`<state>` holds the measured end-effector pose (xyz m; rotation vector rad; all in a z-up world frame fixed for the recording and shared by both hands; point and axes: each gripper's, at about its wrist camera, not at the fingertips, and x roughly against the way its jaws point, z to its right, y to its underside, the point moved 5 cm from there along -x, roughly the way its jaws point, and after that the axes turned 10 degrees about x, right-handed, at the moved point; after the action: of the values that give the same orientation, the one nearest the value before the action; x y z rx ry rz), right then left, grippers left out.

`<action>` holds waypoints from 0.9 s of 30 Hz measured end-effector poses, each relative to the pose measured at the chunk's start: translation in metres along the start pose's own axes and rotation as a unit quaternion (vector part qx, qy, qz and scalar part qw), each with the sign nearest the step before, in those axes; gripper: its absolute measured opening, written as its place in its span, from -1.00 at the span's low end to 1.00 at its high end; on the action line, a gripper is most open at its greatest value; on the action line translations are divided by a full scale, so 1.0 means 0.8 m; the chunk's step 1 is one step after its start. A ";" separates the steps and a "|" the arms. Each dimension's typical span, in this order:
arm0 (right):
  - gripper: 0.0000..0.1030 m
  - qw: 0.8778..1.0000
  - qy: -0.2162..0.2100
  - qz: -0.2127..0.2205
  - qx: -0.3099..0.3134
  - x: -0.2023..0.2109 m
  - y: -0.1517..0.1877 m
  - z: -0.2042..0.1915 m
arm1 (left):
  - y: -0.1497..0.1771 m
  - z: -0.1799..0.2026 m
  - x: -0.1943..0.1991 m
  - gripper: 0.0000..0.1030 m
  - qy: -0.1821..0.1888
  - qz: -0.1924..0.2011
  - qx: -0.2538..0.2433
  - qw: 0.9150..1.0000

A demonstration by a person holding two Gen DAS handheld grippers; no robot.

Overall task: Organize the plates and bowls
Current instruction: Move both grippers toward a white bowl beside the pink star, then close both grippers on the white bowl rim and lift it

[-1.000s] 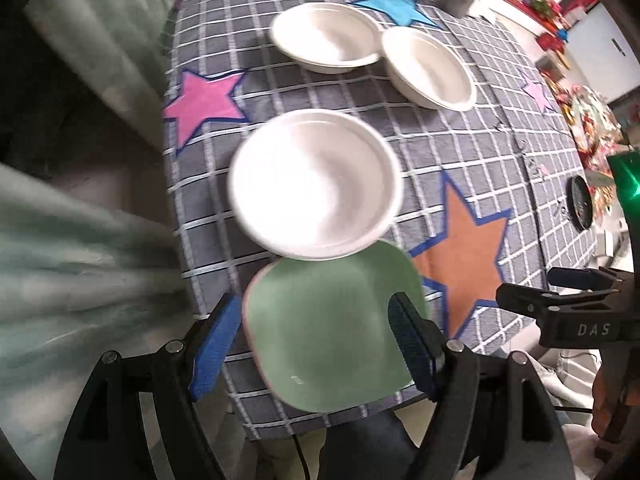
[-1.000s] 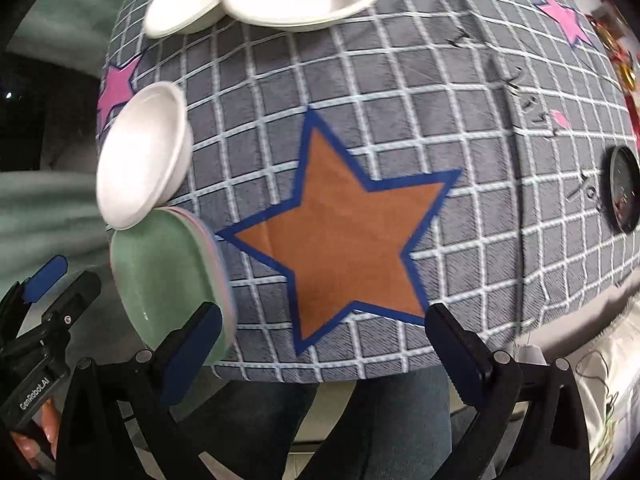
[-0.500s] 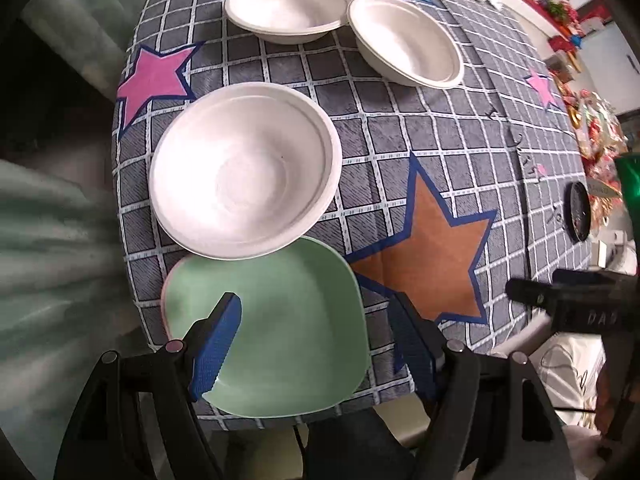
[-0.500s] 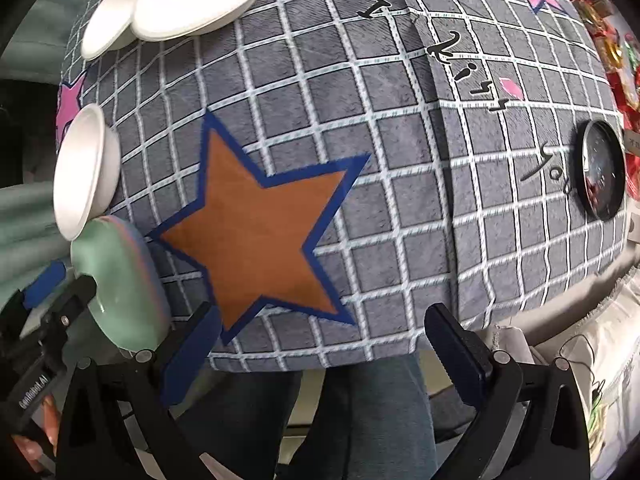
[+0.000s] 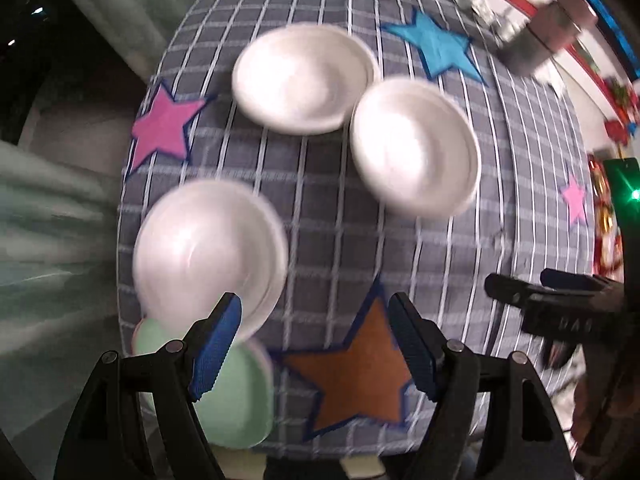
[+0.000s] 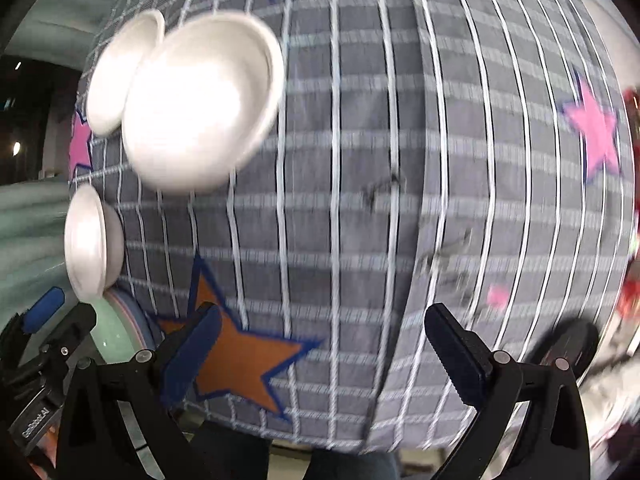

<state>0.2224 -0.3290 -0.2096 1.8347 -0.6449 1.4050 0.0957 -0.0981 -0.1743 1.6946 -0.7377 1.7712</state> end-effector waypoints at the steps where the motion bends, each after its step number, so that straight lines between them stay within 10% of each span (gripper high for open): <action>1: 0.98 1.000 0.002 0.004 0.010 0.005 -0.014 0.003 | -0.008 0.007 -0.003 0.54 -0.002 0.005 0.007 1.000; 16: 0.98 0.997 0.001 0.051 0.062 0.001 -0.175 -0.020 | -0.098 0.032 -0.092 0.50 -0.030 -0.014 0.107 0.994; 21: 0.95 0.995 -0.012 0.056 0.086 -0.008 -0.211 -0.041 | -0.108 0.042 -0.120 0.11 -0.031 -0.036 0.108 0.993; 27: -0.32 0.996 -0.032 0.047 0.073 -0.034 -0.214 -0.058 | -0.117 0.051 -0.137 -0.42 -0.016 -0.040 0.100 0.994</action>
<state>0.3160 -0.1887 -0.2705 1.9928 -0.6845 1.4951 0.1953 -0.0667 -0.2819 1.8606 -0.5113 1.8162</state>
